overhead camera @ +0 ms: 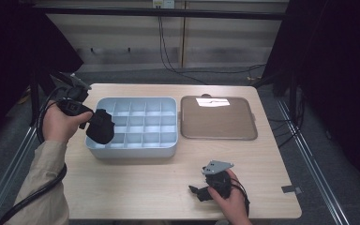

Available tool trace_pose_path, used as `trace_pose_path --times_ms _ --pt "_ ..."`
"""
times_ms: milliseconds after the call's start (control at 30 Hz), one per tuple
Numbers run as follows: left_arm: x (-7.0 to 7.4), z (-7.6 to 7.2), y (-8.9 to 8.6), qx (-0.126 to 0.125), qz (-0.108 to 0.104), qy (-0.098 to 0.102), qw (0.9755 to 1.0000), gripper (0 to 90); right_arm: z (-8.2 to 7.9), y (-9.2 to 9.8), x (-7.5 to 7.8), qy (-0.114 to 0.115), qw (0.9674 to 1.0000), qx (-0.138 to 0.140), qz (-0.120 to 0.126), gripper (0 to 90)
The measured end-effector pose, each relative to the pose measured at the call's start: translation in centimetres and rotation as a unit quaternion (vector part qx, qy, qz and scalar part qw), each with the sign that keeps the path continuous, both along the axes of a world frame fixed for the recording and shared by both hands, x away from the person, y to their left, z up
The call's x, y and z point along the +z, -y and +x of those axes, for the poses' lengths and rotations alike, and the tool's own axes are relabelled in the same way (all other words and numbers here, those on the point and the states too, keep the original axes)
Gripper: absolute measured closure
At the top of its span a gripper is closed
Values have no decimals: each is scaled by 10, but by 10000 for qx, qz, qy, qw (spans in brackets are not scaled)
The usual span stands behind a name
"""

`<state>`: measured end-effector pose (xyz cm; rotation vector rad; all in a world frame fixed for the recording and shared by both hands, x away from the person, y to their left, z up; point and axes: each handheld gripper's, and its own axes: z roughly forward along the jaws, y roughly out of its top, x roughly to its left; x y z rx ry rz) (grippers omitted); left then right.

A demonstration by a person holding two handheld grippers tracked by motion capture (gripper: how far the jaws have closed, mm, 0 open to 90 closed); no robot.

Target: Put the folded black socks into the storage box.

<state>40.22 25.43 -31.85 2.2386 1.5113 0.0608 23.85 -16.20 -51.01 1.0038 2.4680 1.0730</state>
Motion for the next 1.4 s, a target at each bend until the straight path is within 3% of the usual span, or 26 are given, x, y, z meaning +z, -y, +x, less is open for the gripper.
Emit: trace_pose_path --times_ms 400,1000,1400 --pt "-13 7 -9 123 95 -57 9999 705 0 -1 0 5 10000 0 -2 134" --pt "-35 11 -20 297 34 -257 9992 705 -1 -2 0 -3 10000 12 -6 135" --pt "-48 13 -25 398 166 -360 9984 704 -2 -2 0 23 10000 39 1 135"
